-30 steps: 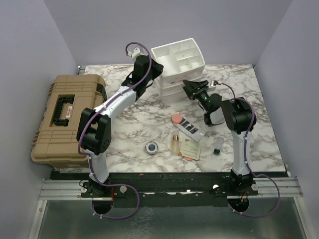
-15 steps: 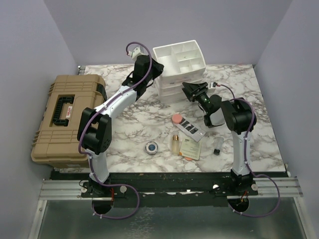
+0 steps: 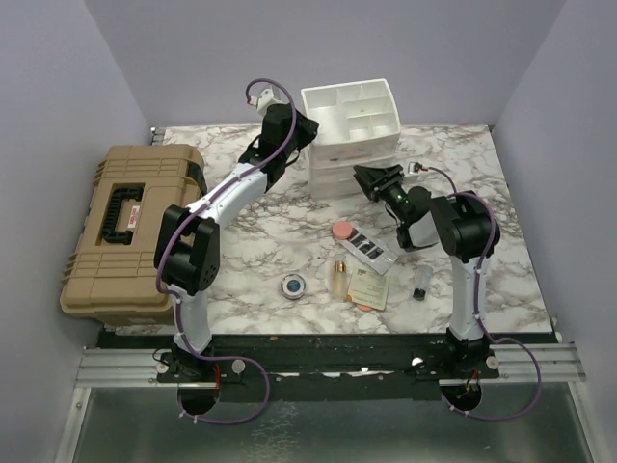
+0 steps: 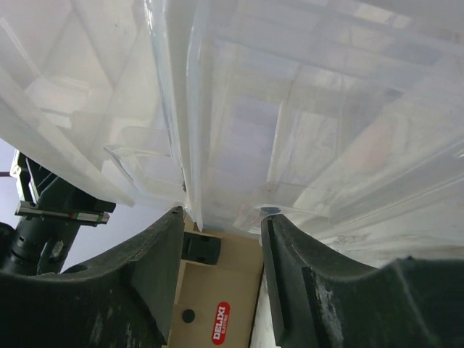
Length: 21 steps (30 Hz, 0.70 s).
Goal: Organize the makeup
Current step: Open the drawer in the storage box.
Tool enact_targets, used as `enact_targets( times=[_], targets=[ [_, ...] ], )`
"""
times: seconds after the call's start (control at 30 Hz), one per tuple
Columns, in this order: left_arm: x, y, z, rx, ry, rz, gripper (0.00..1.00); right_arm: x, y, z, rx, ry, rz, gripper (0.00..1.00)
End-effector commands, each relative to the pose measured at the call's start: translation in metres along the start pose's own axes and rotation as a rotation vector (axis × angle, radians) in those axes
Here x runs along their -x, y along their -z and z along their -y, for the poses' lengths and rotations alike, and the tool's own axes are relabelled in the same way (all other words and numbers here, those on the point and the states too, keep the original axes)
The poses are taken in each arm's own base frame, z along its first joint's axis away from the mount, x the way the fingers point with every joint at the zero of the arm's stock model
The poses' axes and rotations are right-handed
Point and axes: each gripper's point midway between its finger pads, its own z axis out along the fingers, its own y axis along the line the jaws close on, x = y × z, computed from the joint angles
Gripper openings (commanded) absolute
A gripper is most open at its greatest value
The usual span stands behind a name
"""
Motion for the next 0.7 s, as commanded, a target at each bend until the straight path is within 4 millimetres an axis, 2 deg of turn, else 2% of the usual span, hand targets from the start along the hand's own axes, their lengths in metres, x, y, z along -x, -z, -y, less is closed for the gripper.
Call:
enact_targets(
  times=[0.0,0.57,0.67],
  targets=[
    [-0.01,-0.011,-0.021,0.063,0.036,-0.013,0.01,-0.002,0.01,-0.087,0.293,0.133,-0.001,0.51],
    [-0.006,-0.012,-0.018,0.06,0.03,-0.004,0.01,-0.017,0.054,-0.087,0.216,0.167,-0.009,0.5],
    [-0.007,-0.011,-0.019,0.062,0.027,-0.004,0.01,-0.018,0.06,-0.086,0.203,0.155,-0.008,0.53]
  ],
)
